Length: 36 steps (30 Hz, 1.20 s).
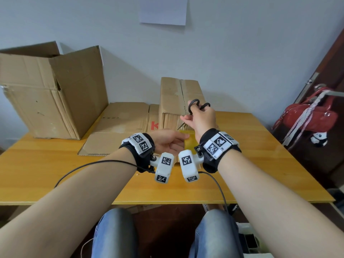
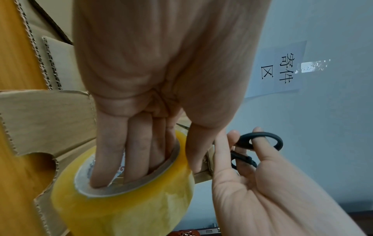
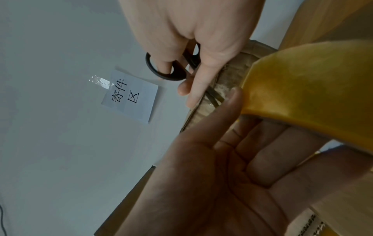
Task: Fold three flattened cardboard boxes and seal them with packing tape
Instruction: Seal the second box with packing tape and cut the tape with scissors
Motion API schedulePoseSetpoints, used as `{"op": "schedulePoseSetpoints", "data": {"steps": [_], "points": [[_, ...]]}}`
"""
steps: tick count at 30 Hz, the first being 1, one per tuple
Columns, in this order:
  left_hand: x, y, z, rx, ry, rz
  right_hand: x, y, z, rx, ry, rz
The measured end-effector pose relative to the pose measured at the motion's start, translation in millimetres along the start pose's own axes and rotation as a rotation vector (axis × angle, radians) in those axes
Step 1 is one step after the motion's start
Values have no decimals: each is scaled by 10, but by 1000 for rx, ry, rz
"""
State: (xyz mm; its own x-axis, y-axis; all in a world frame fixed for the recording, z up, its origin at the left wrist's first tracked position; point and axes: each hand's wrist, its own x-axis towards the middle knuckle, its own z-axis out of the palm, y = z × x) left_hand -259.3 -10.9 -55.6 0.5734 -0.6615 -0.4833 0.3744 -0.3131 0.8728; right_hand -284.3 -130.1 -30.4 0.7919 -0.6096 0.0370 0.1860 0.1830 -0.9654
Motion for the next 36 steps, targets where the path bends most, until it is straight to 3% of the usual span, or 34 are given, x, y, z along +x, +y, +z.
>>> {"op": "schedulePoseSetpoints", "data": {"steps": [8,18,24,30,36], "points": [[99,-40,-65,15,31,13,6,29,3,-27,-44,34],[116,-31,-76,19,7,34,27,31,17,-217,-50,-76],[124,-61,-112,-2,-1,40,50,16,-24,-125,-41,-6],[122,-124,-115,-4,3,73,88,-26,-66,143,19,156],[106,-111,-108,0,-6,98,45,-44,-94,193,6,187]]}}
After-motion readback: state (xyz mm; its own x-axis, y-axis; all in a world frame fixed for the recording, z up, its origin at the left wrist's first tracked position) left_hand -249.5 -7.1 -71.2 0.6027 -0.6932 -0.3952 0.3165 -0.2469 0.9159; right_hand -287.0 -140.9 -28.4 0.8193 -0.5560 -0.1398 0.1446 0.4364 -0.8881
